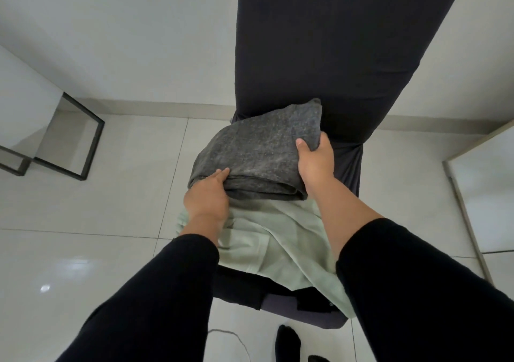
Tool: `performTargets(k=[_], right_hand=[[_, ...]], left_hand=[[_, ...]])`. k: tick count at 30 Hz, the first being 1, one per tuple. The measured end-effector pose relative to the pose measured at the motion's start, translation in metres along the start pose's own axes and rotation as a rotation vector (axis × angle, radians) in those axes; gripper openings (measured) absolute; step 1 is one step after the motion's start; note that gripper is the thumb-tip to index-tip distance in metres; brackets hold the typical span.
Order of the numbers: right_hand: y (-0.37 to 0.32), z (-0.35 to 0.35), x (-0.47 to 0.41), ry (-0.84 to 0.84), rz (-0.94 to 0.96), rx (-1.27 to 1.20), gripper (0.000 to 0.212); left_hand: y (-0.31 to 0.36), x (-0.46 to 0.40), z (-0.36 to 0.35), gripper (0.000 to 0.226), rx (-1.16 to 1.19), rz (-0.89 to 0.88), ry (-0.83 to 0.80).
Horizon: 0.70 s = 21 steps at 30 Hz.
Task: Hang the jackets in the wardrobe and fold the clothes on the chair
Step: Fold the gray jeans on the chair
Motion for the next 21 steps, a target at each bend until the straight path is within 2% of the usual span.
performTargets(k=[5,10,15,21], right_hand=[[-0.059,-0.02,-0.009,-0.08,0.101,-0.07,0.032],[-0.112,-0.018,0.003,-0.087,0.169,-0.098,0.038],[-0.162,0.025,0.024,-0.044,0.247,-0.107,0.033],[-0.175,0.105,0.047,0.073,0.268,-0.023,0.033]], left_hand=[[-0.005,0.002,0.041,0.063,0.089,0.098,0.036],[-0.011,0.026,0.084,0.064,0.168,0.103,0.093],[0.003,0.063,0.132,0.059,0.143,0.009,0.195],[0.037,0.124,0.143,0.06,0.108,-0.121,0.19]])
Point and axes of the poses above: each hand's wrist, its own x-axis away from the middle knuckle, its own z-axis out of the back of the hand, y = z × x, the point moved 1 cm from there along -x, towards the middle knuckle, and after that the axes turned 12 degrees about z, right-handed, at the moved point
